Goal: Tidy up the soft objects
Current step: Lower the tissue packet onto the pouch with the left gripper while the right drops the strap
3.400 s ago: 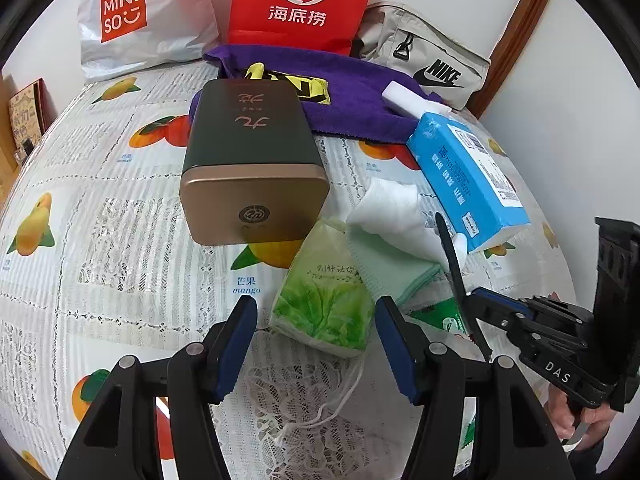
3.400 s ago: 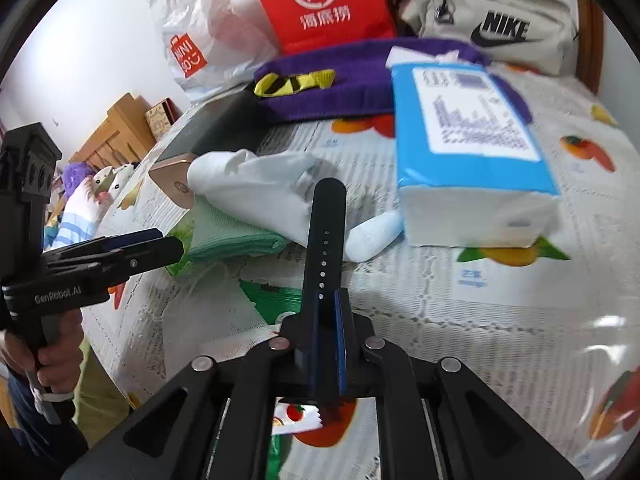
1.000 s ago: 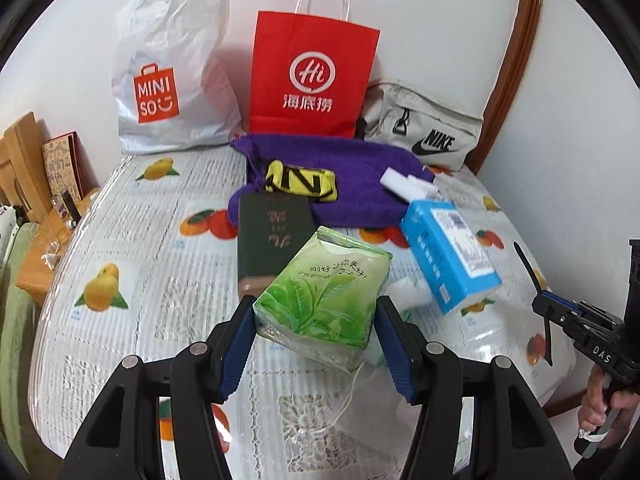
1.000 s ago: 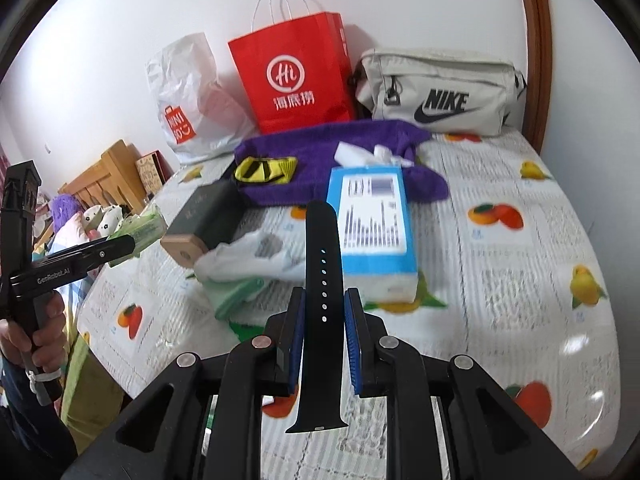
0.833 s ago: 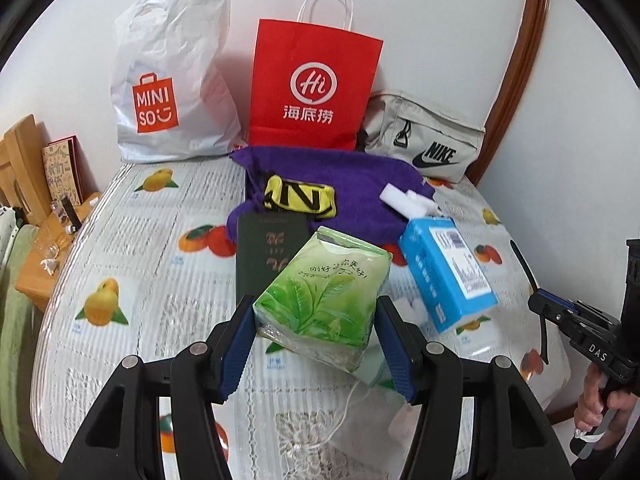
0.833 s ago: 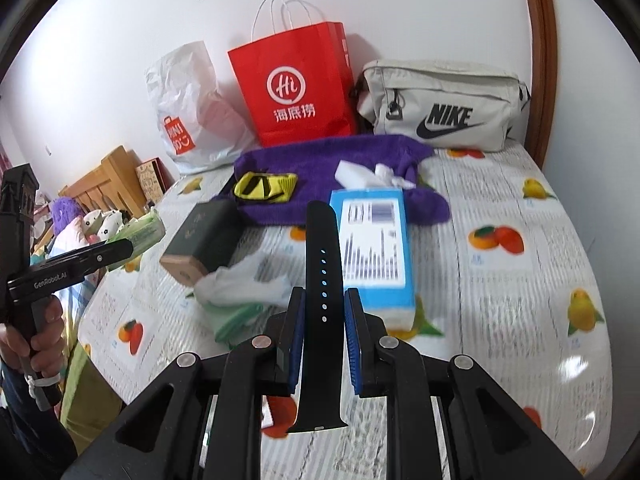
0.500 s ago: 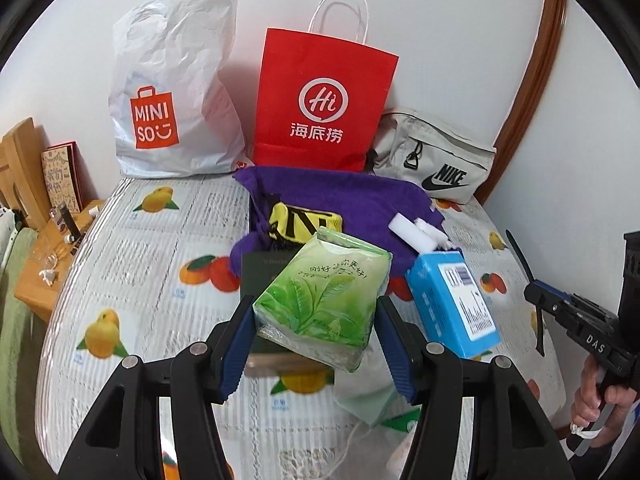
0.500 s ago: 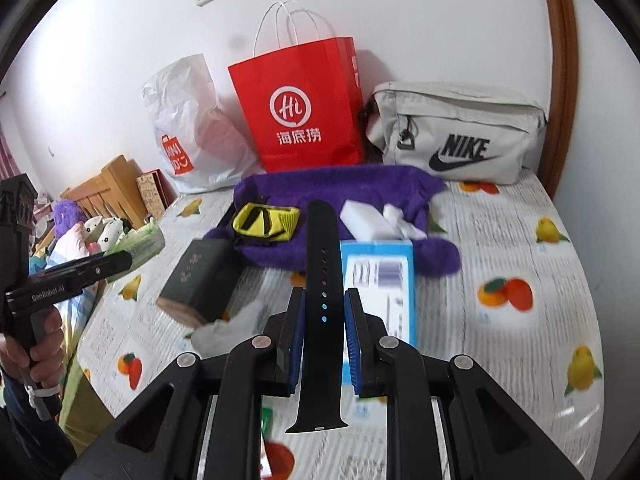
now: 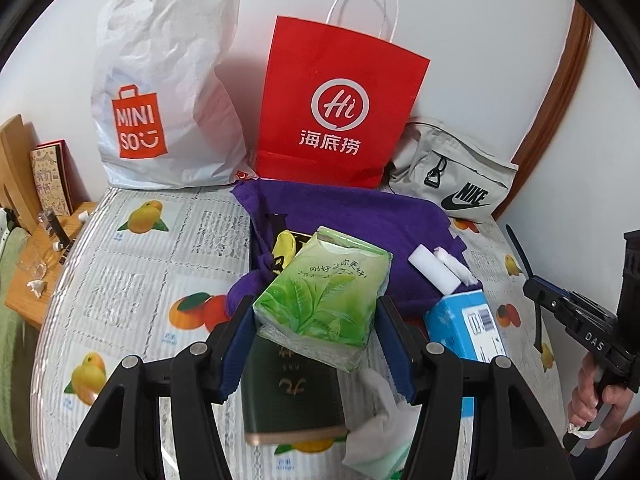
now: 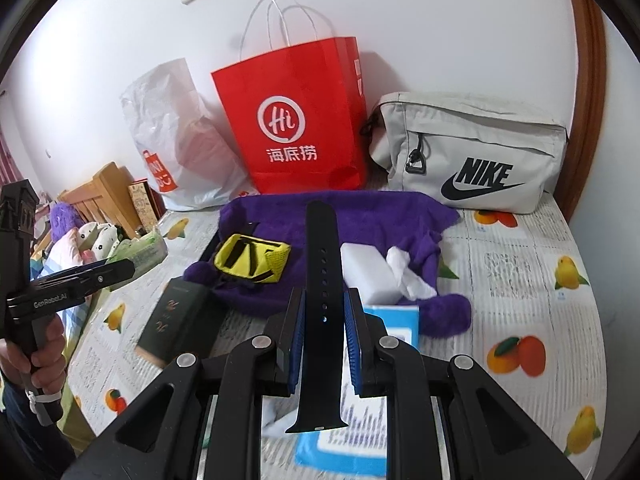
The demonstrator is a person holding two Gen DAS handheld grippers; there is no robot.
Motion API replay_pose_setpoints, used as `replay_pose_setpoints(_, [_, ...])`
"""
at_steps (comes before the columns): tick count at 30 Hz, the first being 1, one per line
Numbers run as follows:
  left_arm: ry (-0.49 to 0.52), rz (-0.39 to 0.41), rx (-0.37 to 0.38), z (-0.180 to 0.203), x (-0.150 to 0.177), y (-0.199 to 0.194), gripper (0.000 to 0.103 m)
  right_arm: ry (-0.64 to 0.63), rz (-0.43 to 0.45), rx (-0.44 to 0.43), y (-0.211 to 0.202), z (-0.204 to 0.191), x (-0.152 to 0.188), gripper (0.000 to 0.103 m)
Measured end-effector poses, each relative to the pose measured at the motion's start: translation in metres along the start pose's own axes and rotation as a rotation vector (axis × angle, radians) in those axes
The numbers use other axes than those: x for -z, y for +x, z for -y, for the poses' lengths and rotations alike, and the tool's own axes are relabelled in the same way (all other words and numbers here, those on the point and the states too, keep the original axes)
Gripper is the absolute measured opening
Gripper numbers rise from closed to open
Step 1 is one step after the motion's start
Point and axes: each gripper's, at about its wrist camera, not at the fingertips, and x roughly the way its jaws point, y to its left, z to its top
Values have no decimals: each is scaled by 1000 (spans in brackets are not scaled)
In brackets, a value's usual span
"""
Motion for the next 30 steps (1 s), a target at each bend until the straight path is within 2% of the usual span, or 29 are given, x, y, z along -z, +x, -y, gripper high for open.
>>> replay_pose_setpoints(17, [-19, -82, -17, -9, -40, 80, 57, 0, -68, -3, 82, 35, -47, 19])
replay_pose_setpoints(30, [-30, -122, -20, -11, -61, 131, 57, 16, -145, -5, 140, 53, -61, 19])
